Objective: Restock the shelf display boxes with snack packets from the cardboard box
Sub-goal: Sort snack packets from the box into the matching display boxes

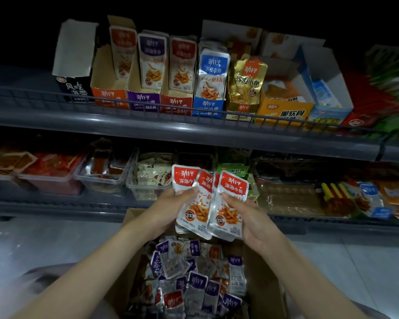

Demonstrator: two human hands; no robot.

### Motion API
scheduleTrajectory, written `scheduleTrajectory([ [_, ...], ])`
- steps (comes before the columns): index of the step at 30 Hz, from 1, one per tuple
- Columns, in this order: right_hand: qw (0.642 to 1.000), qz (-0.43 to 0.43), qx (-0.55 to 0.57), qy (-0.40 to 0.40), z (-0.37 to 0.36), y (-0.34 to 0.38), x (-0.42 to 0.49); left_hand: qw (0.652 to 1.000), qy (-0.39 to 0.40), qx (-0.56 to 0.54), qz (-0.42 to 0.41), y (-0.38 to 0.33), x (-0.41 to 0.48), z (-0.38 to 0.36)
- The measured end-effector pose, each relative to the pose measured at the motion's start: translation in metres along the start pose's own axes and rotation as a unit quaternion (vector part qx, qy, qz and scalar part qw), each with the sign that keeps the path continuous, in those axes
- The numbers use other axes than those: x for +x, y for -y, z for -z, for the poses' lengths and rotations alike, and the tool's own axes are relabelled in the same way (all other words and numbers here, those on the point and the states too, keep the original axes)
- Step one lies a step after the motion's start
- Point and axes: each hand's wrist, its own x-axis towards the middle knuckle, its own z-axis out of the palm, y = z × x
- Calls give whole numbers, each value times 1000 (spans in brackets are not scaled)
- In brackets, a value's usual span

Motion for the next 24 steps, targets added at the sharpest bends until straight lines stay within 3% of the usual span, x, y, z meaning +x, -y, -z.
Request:
scheduleTrajectory([
  [4, 1000, 0, 8, 3, -11, -6, -3, 997, -15, 61, -42, -1, -4, -6],
  [7, 1000, 9, 17, 23, -17, -7, -8, 995, 25, 90, -38, -4, -10, -8],
  [14, 991, 129, 22, 14, -44, 21, -20, 997, 26, 24, -75, -23, -17, -4],
  [17, 986, 162, 30, 20, -69, 42, -25, 989, 13, 68, -127, -45, -23, -3],
  [24, 945, 306, -111, 24, -113, 83, -32, 959, 86, 163, -214, -108, -48, 22],
])
